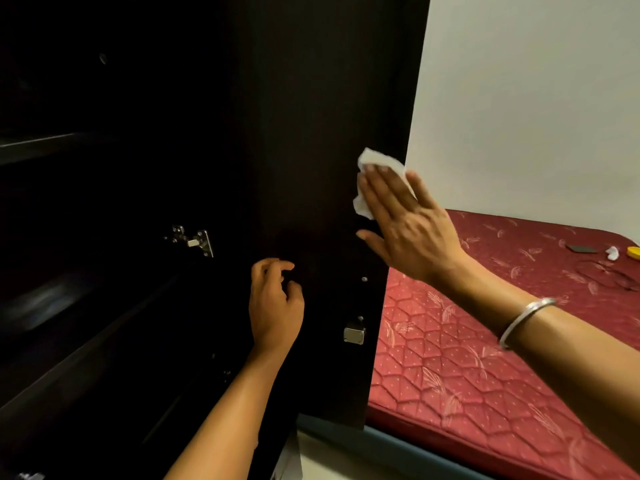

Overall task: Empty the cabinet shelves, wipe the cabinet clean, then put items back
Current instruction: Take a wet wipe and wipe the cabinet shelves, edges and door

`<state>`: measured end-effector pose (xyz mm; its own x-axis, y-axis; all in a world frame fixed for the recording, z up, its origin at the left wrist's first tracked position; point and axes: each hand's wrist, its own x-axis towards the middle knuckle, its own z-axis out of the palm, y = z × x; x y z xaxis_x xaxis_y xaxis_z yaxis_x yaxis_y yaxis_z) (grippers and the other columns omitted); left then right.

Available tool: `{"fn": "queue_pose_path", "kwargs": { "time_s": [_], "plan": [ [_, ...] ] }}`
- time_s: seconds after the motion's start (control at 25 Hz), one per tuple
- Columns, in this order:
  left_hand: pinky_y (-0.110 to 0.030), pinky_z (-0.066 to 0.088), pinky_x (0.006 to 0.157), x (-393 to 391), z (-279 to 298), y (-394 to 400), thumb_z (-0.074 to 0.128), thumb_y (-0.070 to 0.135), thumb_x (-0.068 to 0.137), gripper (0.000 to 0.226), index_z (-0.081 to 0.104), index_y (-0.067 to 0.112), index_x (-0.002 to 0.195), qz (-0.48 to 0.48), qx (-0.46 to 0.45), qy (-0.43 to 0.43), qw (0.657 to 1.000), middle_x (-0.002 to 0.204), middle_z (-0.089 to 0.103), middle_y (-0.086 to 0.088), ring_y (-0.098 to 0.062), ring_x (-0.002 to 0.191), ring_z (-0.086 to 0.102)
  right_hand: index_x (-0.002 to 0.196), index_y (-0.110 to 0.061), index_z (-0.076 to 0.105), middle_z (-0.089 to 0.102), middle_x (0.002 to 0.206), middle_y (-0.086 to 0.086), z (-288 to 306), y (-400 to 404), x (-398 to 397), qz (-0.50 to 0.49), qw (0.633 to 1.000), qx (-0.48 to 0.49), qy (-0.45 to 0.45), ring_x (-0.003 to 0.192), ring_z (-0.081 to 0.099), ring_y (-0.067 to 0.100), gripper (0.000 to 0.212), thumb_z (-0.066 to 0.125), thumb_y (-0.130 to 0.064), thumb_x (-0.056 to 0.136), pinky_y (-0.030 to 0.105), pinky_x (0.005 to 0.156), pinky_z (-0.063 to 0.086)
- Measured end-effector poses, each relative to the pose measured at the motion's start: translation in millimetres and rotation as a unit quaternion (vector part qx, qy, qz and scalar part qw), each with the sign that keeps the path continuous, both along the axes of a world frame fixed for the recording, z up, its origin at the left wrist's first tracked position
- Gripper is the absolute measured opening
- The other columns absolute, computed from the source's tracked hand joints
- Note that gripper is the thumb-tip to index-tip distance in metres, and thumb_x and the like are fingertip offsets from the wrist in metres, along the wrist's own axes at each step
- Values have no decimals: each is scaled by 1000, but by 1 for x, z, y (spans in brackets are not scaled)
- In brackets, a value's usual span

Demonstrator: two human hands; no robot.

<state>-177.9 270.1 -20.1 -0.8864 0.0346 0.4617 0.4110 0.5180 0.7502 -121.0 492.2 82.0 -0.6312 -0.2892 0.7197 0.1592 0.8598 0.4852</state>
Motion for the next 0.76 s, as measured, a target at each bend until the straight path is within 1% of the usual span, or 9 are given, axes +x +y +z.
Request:
{"fn": "queue_pose_path", "kwargs": {
  "time_s": [0.08,0.16,0.24,0.36,0.44,0.52,0.64,0.72,0.76],
  "plan": [
    [-6,33,72,6,2,6,61,11,91,29,59,30,113,7,2,-6,1000,129,41,14,-3,106,50,156,-3,16,9,163,16,-18,-16,-10,32,999,-11,-13,152,6,28,73,30,-52,103,45,124,3],
    [-8,34,76,9,-1,7,60,11,92,27,59,29,112,4,15,-4,1000,128,42,15,-5,107,52,153,-3,27,26,160,16,-86,-24,-9,81,987,45,-131,150,14,27,74,41,-52,99,42,124,-4],
    [-14,40,81,9,-4,-1,59,11,92,26,60,28,112,-1,23,3,1000,128,43,15,-6,109,53,151,-6,33,32,158,12,-126,-27,-1,62,965,131,-220,148,16,21,78,49,-55,93,39,122,-14],
    [-22,46,85,-2,-5,-17,59,9,92,26,60,25,112,9,36,-10,999,129,44,11,-10,111,54,153,-5,28,25,160,13,-58,-48,-34,73,988,99,-92,149,19,23,79,51,-51,94,40,122,-13],
    [-24,50,84,-4,-11,-25,61,7,91,27,60,23,113,16,45,-5,999,130,46,8,-11,110,55,155,-1,16,11,162,16,12,-65,-56,37,999,13,7,152,11,28,75,33,-50,101,45,123,-7],
    [-25,52,83,-7,-19,-34,61,6,90,29,60,23,113,28,49,3,998,130,46,7,-12,109,56,155,0,7,-3,162,17,35,-79,-73,11,999,-3,33,152,0,29,76,24,-51,102,47,124,0],
    [-17,45,79,-18,-34,-55,60,5,90,29,60,23,113,29,37,-12,999,127,46,9,-11,108,56,155,0,8,3,163,19,-46,-104,-77,37,991,31,-123,152,-2,30,83,39,-52,98,45,123,-6],
    [-17,44,79,-30,-41,-72,59,7,90,29,60,25,114,33,6,-19,999,128,44,10,-10,108,55,153,-2,0,3,164,18,-119,-113,-68,36,949,137,-283,147,-16,28,83,33,-54,98,46,113,-29],
    [-17,44,78,-36,-42,-80,59,8,90,29,60,25,114,34,-3,-20,999,128,44,10,-9,108,54,152,-2,-4,-2,163,18,-141,-115,-67,34,928,186,-321,143,-24,28,81,27,-55,99,46,107,-36]
  ]
}}
